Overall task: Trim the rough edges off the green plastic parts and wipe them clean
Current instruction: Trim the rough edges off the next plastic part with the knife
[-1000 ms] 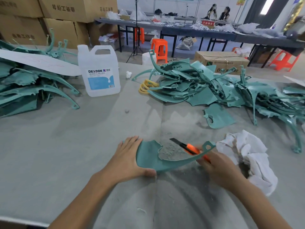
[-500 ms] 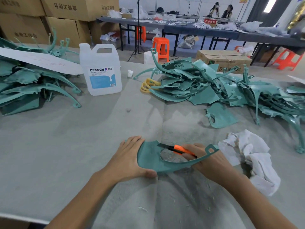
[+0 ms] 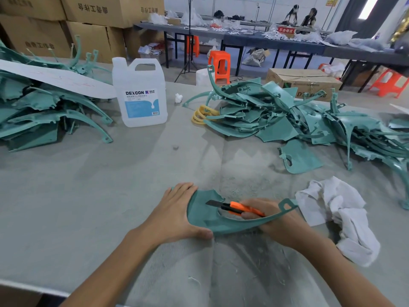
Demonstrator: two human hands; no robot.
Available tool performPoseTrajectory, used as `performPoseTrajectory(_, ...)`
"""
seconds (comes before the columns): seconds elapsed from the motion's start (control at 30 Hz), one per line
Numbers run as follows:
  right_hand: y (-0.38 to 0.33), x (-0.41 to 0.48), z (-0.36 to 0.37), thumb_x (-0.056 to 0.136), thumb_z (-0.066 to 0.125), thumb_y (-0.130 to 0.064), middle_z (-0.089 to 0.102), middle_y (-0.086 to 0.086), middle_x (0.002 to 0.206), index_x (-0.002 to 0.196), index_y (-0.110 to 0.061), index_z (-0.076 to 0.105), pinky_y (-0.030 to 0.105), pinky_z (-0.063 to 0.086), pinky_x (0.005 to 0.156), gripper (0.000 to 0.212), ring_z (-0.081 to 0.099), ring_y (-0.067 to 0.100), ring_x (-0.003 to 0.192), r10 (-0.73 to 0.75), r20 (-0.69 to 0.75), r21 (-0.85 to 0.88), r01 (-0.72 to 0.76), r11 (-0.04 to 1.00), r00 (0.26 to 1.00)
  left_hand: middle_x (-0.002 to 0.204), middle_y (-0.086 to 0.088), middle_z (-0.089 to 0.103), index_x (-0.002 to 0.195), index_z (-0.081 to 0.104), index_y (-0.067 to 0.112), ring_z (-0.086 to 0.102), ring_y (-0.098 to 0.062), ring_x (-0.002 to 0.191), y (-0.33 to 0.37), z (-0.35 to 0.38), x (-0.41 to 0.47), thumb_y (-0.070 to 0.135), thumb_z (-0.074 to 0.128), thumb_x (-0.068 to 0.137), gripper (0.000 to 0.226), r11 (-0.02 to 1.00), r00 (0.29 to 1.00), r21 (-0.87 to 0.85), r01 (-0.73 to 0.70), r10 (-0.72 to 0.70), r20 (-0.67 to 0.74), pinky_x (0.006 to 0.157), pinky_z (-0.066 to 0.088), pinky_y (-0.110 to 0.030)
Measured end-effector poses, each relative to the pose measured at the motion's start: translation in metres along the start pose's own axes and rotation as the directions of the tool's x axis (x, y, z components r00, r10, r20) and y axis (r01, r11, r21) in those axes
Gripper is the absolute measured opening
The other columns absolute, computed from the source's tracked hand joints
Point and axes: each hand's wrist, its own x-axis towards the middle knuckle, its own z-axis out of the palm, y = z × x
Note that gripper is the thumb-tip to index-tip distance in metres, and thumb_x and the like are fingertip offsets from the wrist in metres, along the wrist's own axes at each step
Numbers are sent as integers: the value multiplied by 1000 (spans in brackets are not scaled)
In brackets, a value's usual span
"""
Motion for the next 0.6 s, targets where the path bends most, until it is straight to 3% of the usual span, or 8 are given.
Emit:
performPoseTrajectory(0.13,8,-1,2,103,48,-51,57,-27,90,123,-54,54,21,46,70,21,54,-11,80,72,-41,-30,-74,997,997,164,13,9,159,13,28,-2,0,149,-1,3,1,104,51,44,143,1000,1000,14,8,-8,-5,116,-9,-24)
performPoseTrajectory(0.27,6,-4,4,102,52,-50,61,-22,92,121,-49,58,22,48,71,21,58,-5,83,37,-4,2,-37,999,999,165,15,7,159,11,30,-8,9,145,-4,4,1,104,52,42,144,1000,1000,-5,3,-4,-1,115,-10,-23)
performPoseTrajectory(0.37,5,-3,3,103,48,-51,62,-18,97,122,-45,59,30,53,78,23,59,-2,85,104,-89,-4,-105,994,991,164,16,10,156,16,34,-7,13,140,-5,2,2,103,57,40,141,999,1000,-43,-10,9,-11,115,-7,-21)
performPoseTrajectory(0.5,-12,11,4,103,55,-37,69,-2,86,117,-30,64,36,54,63,18,60,7,66,199,-176,304,-138,942,964,166,13,9,152,29,36,-2,-2,151,-2,-10,1,102,52,49,124,998,998,21,-59,59,26,122,1,-27)
performPoseTrajectory(0.6,-33,24,5,105,52,-27,73,0,101,119,-23,59,31,51,49,16,63,8,69,321,-50,652,-213,728,946,149,9,29,142,47,40,23,-14,135,7,-15,-7,97,43,61,99,965,991,246,-91,112,-70,115,21,-27)
